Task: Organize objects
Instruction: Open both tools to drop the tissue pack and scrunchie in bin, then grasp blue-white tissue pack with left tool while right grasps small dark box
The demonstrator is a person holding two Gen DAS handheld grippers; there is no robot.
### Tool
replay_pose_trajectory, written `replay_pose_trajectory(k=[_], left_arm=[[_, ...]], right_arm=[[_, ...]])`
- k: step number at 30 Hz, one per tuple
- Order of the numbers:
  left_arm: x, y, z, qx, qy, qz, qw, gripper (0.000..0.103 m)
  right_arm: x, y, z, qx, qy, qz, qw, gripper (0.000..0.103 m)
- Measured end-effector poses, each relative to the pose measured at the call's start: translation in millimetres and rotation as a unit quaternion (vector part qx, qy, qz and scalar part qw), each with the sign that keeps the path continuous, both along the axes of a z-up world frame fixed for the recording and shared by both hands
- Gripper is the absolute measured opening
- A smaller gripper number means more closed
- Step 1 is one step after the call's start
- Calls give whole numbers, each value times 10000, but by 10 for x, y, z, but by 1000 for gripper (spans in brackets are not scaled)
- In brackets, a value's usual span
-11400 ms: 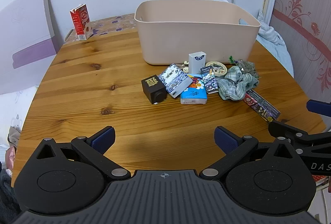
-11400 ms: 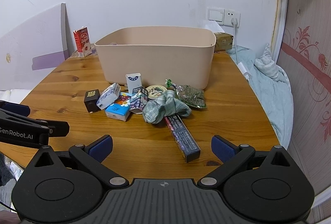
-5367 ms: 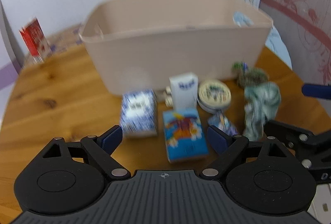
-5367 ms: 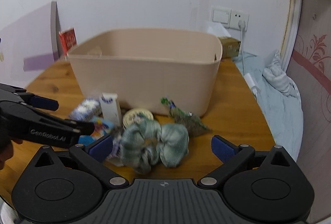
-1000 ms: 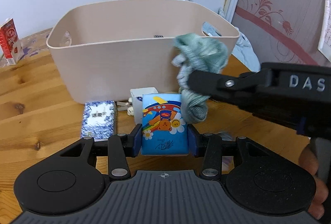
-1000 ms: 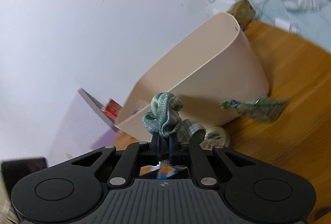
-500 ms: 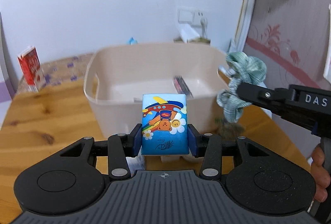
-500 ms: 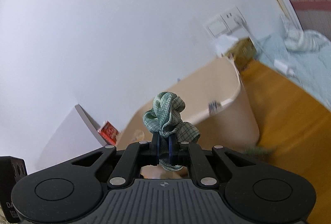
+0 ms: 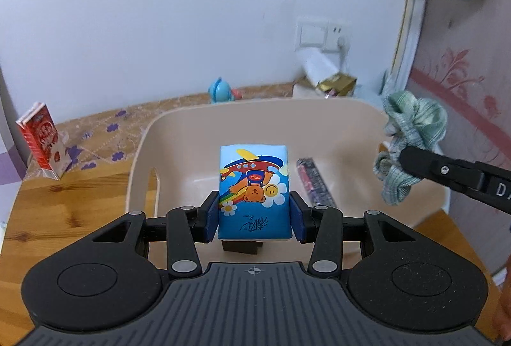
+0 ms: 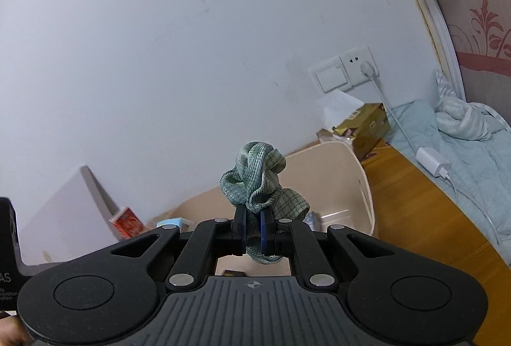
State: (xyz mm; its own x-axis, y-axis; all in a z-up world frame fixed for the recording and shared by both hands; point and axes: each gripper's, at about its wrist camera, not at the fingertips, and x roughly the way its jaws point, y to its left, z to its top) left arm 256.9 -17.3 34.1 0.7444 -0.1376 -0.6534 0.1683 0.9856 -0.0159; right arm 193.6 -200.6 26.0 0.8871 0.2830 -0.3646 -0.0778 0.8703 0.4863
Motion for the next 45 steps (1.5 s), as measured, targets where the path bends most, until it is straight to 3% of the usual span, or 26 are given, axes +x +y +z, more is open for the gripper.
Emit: replay_pose_trajectory(k=[9,14,16,20,23,27,31,45], left_arm=[[274,-72,-313,185,499,48,9986,47],[203,8,-252,50,401,121,9991,73],[129,37,-183,38,271,136,9995,76],[-52,105,-51,34,62,204,9998,83],[-222,157,21,37,-67,211,9997,85],[-451,248,46,55,-175,231,9996,90],[-616,336,-47,-68,59,94,9999,91],[-767,467,-851,352,794,83,9962,91]], right_arm=[[236,52,-185,-340,569,44,9978,9],[210,64,-142,-354,587,53,9976,28],[165,53,-115,-332,543,53,9980,32],[3,64,-18,-454,375,74,9982,57],[-191,99,45,-720,263,91,9970,70],[-437,95,39,-922,283,91,9953,79],[-652,24,-115,-849,511,28,9951,90],[-1094,55,-824,-1358,1466,84,9798,93]])
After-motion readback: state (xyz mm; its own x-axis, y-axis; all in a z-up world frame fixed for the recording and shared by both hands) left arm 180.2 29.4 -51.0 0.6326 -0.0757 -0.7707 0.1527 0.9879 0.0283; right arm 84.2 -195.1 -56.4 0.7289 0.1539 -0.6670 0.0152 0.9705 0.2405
